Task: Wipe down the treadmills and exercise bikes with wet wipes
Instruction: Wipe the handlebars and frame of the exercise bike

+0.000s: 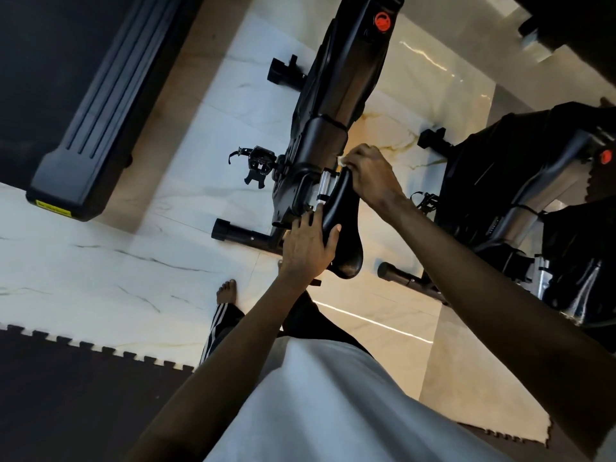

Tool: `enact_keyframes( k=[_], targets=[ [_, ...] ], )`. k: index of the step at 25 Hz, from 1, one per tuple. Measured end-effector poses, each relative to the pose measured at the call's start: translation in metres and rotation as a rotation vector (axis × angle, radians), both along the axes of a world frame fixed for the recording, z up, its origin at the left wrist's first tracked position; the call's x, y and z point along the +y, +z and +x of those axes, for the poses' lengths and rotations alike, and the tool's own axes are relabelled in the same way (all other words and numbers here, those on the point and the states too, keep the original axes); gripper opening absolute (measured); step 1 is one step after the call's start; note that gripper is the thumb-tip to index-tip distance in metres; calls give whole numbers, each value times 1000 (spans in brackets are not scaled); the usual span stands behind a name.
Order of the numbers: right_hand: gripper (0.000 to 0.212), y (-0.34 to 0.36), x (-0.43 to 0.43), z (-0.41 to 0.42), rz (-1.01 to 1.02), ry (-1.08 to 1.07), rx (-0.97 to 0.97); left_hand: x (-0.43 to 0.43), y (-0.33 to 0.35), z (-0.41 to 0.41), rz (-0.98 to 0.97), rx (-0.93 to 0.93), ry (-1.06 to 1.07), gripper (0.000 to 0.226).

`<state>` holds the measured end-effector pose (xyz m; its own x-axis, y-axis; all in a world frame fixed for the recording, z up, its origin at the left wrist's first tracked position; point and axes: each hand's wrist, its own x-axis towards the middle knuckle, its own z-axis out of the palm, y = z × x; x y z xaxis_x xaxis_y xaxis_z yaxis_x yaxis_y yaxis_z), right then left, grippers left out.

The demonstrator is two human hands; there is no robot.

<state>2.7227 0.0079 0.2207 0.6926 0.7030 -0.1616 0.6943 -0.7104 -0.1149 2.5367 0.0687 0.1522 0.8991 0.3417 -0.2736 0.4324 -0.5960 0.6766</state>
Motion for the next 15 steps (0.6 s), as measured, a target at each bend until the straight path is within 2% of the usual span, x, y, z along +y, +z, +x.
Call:
enact_keyframes(
  k=[3, 5, 8, 13, 15],
  targets=[
    [33, -5, -1, 2, -90, 297, 46, -3, 0, 0, 15, -22, 50, 66],
    [34, -5, -10, 6, -73, 392, 84, -4, -1, -1, 27, -37, 63, 64],
    [38, -12, -9, 18, 49, 283, 83, -6, -1, 0, 33, -41, 89, 62],
    [34, -18, -39, -9, 441, -85, 159, -5, 5, -1, -16, -60, 101, 58],
    [32, -16, -51, -18, 520, -159, 203, -7, 9, -1, -23, -55, 110, 57]
  ],
)
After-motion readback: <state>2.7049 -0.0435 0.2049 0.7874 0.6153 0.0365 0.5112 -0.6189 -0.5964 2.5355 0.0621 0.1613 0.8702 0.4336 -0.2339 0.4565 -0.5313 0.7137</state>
